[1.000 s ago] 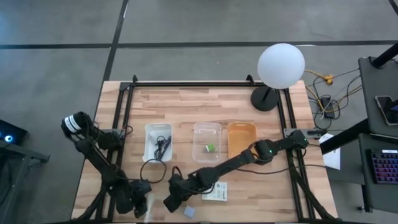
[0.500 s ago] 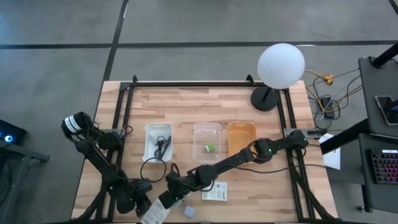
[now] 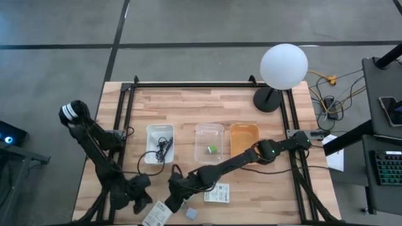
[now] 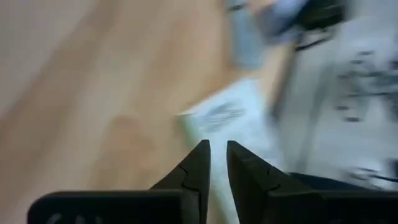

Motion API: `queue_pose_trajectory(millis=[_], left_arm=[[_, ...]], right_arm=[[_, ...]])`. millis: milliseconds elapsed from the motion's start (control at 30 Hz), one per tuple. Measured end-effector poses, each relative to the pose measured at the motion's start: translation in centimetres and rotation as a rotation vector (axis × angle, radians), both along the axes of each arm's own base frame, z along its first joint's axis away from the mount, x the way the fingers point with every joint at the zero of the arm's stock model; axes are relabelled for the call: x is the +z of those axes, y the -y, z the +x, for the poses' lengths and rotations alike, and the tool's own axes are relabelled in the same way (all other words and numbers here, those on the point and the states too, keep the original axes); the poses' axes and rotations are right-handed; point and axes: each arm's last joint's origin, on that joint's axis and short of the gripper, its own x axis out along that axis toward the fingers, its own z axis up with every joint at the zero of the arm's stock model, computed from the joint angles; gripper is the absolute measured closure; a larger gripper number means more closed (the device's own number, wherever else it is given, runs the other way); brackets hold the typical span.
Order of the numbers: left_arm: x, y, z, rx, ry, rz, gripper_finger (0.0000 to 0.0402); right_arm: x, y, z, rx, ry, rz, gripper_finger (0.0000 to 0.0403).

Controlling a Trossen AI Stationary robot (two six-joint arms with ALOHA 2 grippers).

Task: Pick and place items into bin
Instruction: Put the left card reader box into the yellow bin

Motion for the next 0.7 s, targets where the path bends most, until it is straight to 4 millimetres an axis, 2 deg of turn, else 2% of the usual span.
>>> queue_pose_trajectory(millis=[67,200,333,700], left_arm=[[0.3,0.5,0.2,-0.038,0.033,-0.035,0.0364],[-1.1,2.2,0.8,-0.137,0.026,-0.095,0.0364],[-1.6,3.5,1.5,-0.175,0.068,-0.137,0.0364],[-4.3,2.8,3.5,-0.131,0.021,-0.056,0.0364]], right_arm=[[-0.1,0.0,0.0,-0.001,-0.003,-0.002,0.0208],[-0.1,0.0,0.0,-0.001,-0.003,-0.002,0.0209],[-0.2,0.1,-0.1,0.000,-0.019,-0.009,0.0209],[-0.5,-0.2,-0.5,0.003,-0.049,-0.020,0.0209]])
